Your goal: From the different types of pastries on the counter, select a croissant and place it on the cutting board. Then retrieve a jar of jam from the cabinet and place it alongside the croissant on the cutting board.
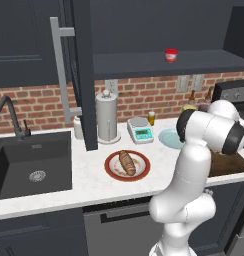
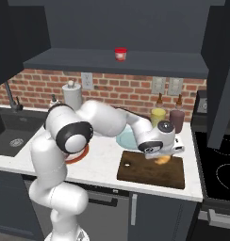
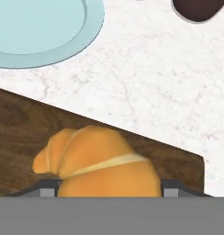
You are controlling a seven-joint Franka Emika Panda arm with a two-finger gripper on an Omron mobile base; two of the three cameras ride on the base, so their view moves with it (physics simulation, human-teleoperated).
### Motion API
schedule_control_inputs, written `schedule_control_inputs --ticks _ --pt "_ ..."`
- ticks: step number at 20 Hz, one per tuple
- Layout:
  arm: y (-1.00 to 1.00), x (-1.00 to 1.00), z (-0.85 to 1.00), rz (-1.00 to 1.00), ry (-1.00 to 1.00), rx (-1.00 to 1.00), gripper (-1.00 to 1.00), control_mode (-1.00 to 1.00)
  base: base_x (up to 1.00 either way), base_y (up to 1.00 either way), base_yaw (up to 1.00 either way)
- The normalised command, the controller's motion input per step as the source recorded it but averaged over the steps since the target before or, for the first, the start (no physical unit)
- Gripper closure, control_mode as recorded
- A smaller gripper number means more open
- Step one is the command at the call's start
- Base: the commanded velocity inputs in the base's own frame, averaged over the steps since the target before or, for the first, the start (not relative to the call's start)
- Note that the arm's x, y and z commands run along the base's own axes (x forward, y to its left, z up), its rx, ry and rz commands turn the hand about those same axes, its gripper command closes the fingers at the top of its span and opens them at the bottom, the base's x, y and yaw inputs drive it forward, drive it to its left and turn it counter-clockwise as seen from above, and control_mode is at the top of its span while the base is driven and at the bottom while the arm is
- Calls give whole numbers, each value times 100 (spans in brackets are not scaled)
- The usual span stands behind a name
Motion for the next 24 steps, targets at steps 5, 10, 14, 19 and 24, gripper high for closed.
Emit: schedule_control_inputs --ticks 5,10,14,19,24 --pt "-47 -16 -5 -4 0 -8 100 -100 0 0 0" --pt "-8 -14 -36 -6 3 -13 100 -100 0 0 0" --pt "0 0 -12 -2 7 -9 100 -100 0 0 0" --pt "0 0 0 0 0 0 100 -100 0 0 0" --pt "0 -24 -24 0 0 -8 -100 -100 0 0 0"
